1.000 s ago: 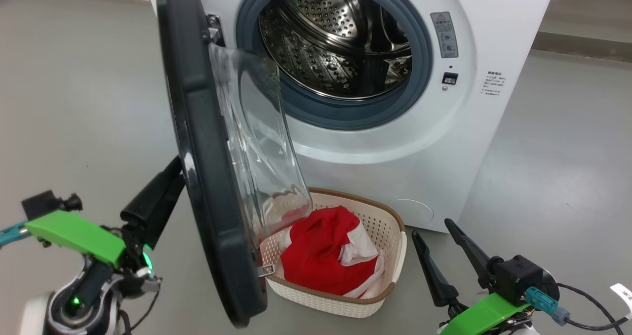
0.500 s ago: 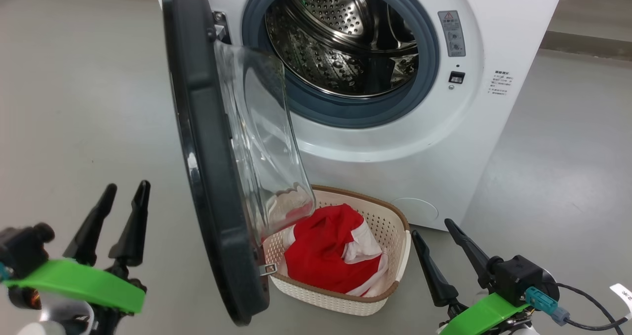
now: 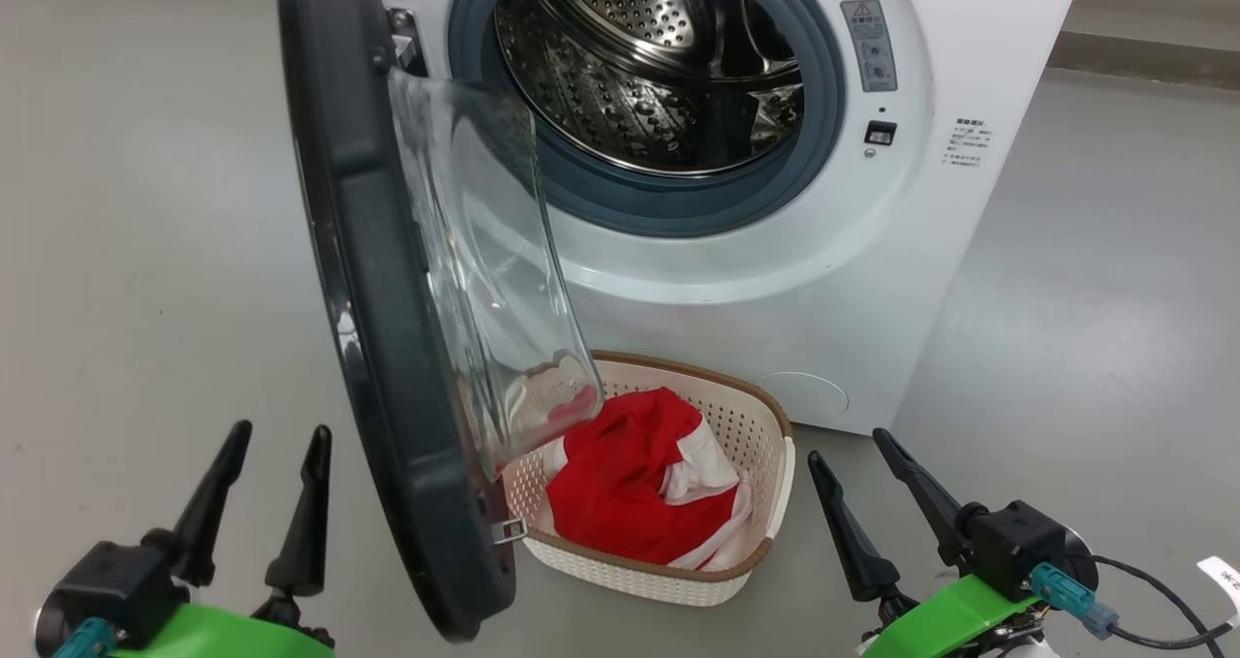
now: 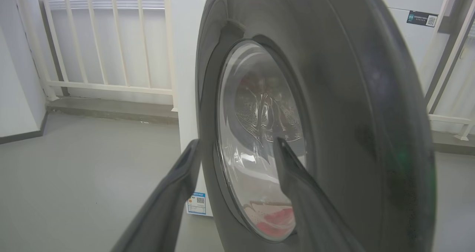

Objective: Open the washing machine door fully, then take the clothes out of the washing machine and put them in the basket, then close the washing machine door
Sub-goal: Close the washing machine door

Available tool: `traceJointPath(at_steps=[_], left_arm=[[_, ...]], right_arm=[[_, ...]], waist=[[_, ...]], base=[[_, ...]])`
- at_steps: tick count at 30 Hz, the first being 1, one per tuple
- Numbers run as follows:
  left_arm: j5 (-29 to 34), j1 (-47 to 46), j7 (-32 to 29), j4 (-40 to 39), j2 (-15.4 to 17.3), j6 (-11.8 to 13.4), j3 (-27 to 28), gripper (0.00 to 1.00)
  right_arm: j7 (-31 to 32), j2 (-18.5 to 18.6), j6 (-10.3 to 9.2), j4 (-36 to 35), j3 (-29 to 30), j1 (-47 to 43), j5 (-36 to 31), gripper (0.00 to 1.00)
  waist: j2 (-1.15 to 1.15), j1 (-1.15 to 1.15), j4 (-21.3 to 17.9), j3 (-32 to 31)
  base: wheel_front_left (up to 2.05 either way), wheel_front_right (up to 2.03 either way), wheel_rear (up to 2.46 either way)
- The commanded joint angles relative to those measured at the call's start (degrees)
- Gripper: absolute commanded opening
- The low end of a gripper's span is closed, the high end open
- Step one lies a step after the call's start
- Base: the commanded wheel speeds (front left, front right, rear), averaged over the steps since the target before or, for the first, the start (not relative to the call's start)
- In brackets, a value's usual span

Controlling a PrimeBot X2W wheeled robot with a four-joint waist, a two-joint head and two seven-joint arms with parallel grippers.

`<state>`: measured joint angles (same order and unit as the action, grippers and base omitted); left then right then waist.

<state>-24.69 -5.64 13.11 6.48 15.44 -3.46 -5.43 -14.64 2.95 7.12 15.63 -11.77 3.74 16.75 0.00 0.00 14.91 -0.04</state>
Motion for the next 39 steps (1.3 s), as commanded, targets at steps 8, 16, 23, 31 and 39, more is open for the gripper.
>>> traceJointPath(at_steps=[8,16,23,31,39], left_arm=[[2.8,2.0,1.6,0.1,-0.4,1.9,1.6,1.00],[3.1,5.1,1.8,-0.9,-2.4,2.8,2.7,1.00],[4.1,6.5,1.9,-2.4,-3.5,3.6,3.3,1.00],[4.3,7.2,1.9,-2.6,-4.4,3.8,3.7,1.00],[4.5,6.8,1.9,-2.3,-4.6,4.0,4.3,1.00]], right_arm=[[-0.4,-0.1,0.36,-1.6,-0.9,2.1,0.5,1.00],[-0.4,-0.1,0.36,-1.8,-1.0,1.7,0.9,1.00],[-0.4,-0.1,0.36,-2.0,-1.0,1.8,0.9,1.00],[-0.4,-0.1,0.36,-1.9,-1.1,1.7,0.8,1.00],[-0.4,-0.1,0.36,-1.9,-1.0,2.0,0.6,1.00]], waist=[[0.00,0.00,-0.1,0.3],[0.00,0.00,0.1,-0.2],[0.00,0.00,0.3,-0.1],[0.00,0.00,0.1,0.0],[0.00,0.00,0.1,0.5]], base=[[0.00,0.00,0.00],[0.00,0.00,0.00],[0.00,0.00,0.00],[0.00,0.00,0.00],[0.00,0.00,0.00]])
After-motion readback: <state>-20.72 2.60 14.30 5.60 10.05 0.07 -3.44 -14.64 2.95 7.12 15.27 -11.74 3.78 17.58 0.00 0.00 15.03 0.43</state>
